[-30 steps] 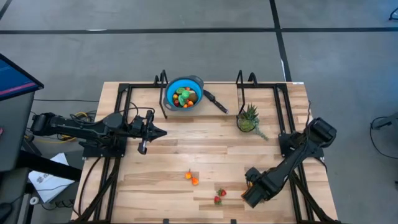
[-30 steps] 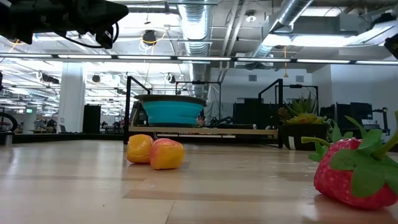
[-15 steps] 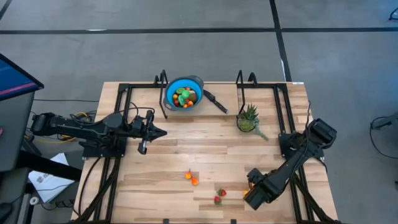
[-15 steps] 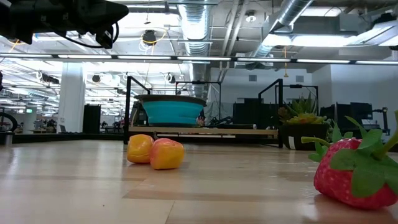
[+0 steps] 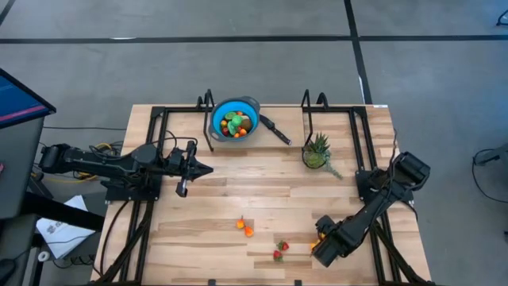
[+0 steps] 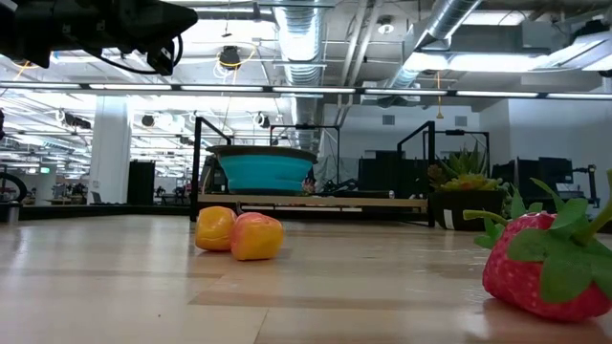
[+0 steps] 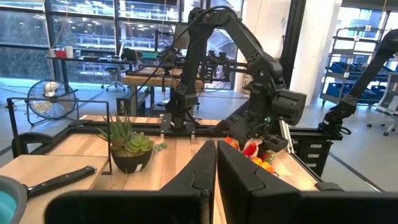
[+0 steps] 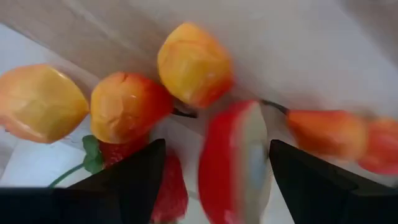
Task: Pick & Place Fruit
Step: Put the apple into the basket
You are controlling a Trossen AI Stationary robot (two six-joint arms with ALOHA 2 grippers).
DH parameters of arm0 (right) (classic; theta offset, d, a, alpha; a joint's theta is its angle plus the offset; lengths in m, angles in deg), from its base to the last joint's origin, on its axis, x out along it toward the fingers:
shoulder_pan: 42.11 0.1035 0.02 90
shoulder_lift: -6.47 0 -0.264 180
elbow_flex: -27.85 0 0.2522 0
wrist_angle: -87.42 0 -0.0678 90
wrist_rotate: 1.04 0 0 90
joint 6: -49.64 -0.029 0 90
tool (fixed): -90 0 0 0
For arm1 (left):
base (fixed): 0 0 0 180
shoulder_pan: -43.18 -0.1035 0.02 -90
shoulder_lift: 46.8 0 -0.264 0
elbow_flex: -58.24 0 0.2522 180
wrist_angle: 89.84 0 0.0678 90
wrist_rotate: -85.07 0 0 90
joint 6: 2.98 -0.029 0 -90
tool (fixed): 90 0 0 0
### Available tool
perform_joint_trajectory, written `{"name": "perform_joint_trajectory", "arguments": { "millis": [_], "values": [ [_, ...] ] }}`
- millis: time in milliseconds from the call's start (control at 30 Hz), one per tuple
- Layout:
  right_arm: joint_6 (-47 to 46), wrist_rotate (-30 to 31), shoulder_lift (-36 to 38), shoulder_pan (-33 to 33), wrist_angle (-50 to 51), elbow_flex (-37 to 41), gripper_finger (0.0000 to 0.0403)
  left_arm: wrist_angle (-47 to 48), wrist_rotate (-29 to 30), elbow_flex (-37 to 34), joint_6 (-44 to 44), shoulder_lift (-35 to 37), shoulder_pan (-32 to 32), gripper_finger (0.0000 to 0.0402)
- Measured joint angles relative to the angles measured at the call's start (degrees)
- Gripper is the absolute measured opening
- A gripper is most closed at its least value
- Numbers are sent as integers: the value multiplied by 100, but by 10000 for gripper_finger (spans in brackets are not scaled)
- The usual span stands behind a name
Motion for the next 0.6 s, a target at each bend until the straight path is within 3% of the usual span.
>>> {"name": "perform_joint_trajectory", "arguments": {
  "millis": [333,600],
  "values": [
    [42,-23,26,-10,-287,210,278,9,-1,0,2,0,0,8],
    [42,0,22,-15,-314,210,244,10,0,0,4,0,1,8]
  ]
}}
